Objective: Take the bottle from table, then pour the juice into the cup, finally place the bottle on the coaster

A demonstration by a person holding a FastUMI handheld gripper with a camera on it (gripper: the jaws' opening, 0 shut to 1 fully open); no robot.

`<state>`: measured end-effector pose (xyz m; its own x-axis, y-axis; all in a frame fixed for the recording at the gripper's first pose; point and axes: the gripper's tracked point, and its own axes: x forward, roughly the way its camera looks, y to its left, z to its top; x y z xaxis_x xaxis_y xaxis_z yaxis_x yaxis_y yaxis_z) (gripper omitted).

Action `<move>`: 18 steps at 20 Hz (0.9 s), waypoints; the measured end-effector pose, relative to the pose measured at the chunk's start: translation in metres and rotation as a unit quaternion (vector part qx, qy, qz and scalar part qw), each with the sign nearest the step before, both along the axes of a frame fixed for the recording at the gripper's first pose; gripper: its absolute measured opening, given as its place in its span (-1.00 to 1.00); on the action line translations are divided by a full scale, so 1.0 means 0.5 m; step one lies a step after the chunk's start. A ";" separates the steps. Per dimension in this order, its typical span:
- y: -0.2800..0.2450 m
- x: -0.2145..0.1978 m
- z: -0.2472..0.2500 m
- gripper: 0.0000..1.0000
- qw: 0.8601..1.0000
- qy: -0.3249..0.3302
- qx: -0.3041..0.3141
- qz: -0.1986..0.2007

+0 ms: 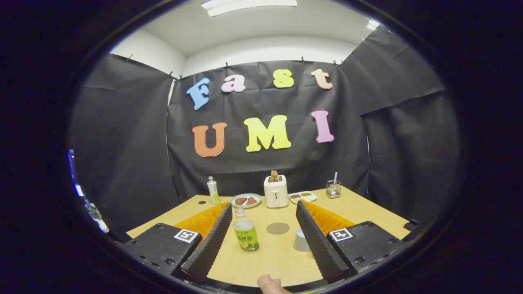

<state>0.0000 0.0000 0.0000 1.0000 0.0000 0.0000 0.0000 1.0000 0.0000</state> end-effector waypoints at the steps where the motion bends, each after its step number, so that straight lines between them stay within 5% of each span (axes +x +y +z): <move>1: 0.012 -0.010 0.005 1.00 1.000 -0.008 -0.004 0.008; 6: 0.053 -0.045 0.022 1.00 0.998 -0.043 0.012 0.054; 18: 0.040 -0.034 -0.008 1.00 0.999 -0.021 -0.004 0.027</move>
